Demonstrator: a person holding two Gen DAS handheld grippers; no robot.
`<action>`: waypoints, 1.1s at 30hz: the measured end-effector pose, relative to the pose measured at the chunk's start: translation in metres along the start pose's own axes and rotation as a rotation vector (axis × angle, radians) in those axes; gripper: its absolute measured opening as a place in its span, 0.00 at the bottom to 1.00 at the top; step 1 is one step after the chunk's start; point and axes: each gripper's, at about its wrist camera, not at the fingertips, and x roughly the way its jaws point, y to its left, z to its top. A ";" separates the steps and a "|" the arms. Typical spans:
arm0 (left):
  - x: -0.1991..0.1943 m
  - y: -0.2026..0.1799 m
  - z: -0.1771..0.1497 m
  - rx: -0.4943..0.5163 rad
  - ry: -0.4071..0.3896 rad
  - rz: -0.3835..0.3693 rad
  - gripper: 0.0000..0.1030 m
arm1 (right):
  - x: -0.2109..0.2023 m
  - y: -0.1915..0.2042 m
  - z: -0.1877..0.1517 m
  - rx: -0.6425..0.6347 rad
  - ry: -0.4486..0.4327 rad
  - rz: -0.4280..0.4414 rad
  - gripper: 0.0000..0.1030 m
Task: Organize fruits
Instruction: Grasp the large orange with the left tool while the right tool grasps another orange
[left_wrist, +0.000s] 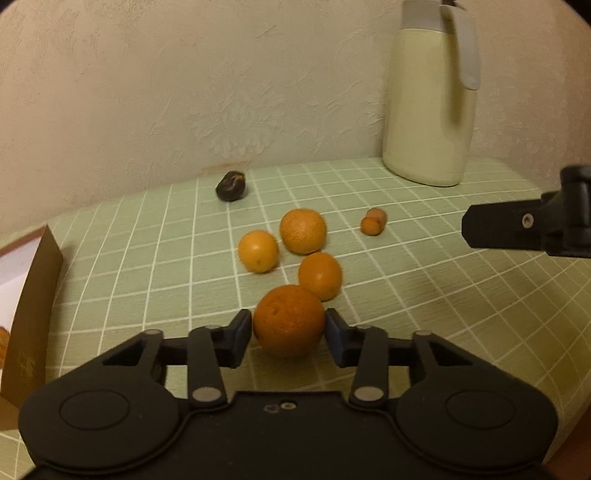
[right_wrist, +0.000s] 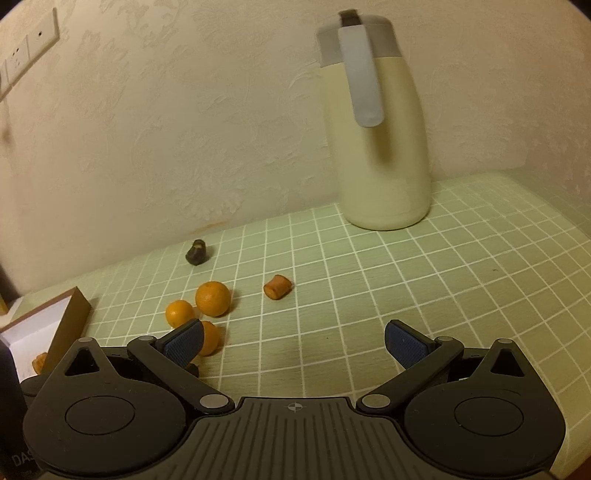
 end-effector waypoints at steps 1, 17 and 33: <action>0.001 0.002 0.000 -0.003 0.000 0.009 0.32 | 0.003 0.002 0.000 -0.004 0.004 0.004 1.00; -0.001 0.051 -0.003 -0.088 0.013 0.100 0.34 | 0.059 0.054 -0.009 -0.117 0.062 0.074 0.87; -0.003 0.072 -0.007 -0.134 0.036 0.123 0.40 | 0.099 0.079 -0.012 -0.150 0.143 0.055 0.51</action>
